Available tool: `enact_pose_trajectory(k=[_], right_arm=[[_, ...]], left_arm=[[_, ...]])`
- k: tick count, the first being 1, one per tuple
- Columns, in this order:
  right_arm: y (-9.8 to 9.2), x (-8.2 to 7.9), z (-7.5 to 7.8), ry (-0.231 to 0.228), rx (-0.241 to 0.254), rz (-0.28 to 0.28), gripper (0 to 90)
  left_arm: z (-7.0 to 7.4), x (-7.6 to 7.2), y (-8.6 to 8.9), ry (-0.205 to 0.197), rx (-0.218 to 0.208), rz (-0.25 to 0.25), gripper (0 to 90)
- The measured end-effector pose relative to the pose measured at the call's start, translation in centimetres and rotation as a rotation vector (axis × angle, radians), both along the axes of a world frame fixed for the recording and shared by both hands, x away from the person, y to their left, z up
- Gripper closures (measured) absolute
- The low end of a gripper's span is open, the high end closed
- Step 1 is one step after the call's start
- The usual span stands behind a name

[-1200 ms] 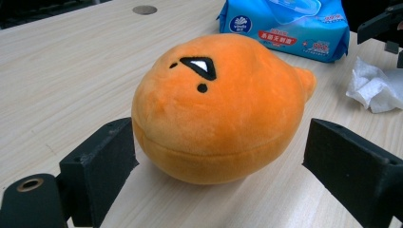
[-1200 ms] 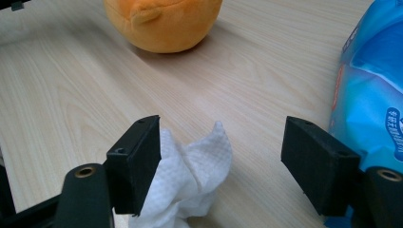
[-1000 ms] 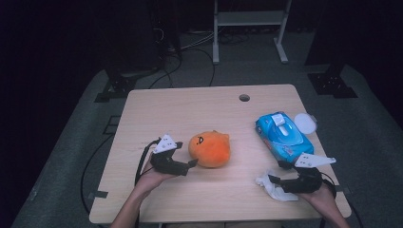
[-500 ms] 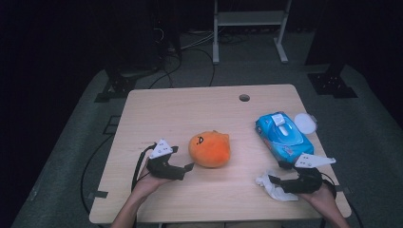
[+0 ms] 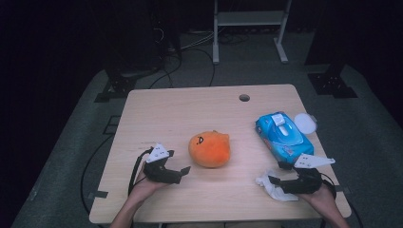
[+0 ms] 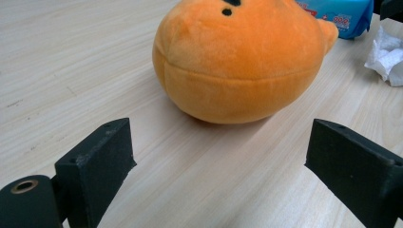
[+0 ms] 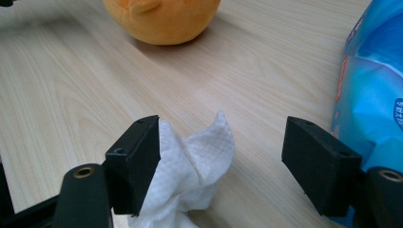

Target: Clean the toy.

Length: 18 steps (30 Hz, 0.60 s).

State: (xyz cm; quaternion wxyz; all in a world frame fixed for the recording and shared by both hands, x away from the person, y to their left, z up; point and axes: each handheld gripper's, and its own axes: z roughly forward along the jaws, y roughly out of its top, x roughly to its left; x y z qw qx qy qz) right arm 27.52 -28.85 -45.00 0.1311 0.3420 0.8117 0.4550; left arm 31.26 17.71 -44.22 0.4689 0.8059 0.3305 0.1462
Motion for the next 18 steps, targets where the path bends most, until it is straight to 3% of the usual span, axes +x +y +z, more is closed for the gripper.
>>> enact_pose_trajectory(k=[7,10,18], right_arm=[[0.0,0.0,-0.2,0.010,-0.004,0.000,27.6],[-0.1,-0.1,-0.2,0.011,-0.005,-0.001,27.6],[-0.4,-0.7,-0.1,-0.004,0.009,-0.012,27.6]], left_arm=[[-0.2,-0.4,0.6,0.007,-0.004,0.014,7.3],[-0.3,-0.7,1.0,-0.004,-0.030,0.029,7.4],[-0.7,-1.2,2.1,-0.029,-0.022,0.078,6.1]])
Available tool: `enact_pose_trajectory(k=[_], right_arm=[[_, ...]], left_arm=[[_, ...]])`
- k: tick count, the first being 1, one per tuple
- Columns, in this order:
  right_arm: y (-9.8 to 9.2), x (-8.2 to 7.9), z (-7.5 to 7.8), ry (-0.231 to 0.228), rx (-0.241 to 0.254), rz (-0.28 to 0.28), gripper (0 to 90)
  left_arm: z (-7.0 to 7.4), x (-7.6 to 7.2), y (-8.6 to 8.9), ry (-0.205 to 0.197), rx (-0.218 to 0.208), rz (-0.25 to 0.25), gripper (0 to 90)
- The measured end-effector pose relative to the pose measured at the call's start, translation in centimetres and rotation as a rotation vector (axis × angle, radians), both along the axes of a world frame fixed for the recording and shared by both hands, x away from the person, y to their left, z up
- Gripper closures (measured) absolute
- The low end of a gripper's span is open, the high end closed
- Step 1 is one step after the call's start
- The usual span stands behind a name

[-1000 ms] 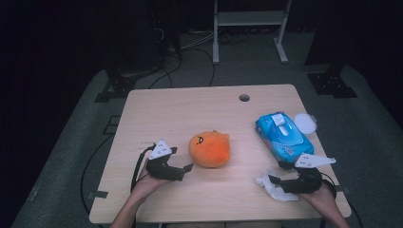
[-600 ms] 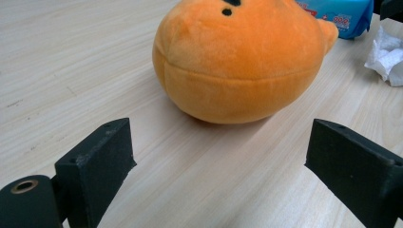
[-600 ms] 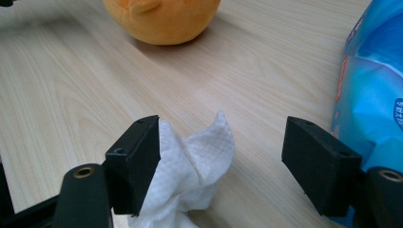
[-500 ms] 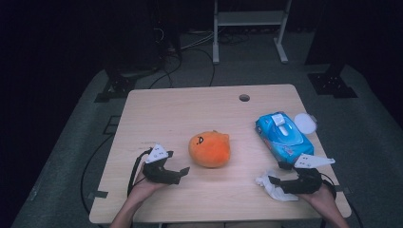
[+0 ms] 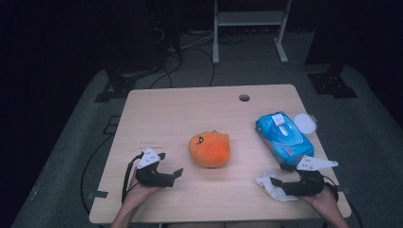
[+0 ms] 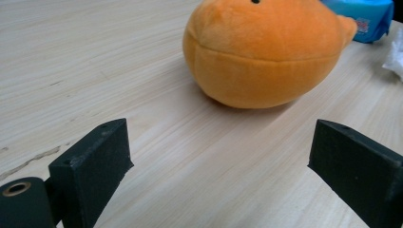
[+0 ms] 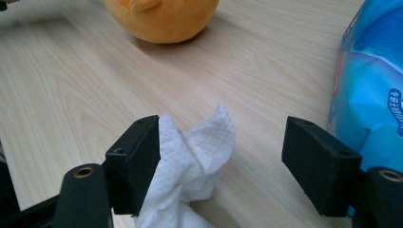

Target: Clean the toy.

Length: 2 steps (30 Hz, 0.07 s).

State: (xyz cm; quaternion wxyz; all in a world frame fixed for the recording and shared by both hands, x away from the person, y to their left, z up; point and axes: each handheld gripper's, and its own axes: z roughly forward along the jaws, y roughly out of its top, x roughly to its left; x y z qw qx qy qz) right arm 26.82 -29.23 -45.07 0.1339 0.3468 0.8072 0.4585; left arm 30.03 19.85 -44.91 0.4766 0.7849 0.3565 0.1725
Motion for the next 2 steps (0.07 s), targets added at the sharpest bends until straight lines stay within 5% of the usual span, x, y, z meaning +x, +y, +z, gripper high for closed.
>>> enact_pose_trajectory(k=[2], right_arm=[[-0.12,-0.14,0.02,-0.004,0.009,-0.002,27.6]], left_arm=[[-0.24,0.09,0.09,0.001,0.005,0.002,6.1]])
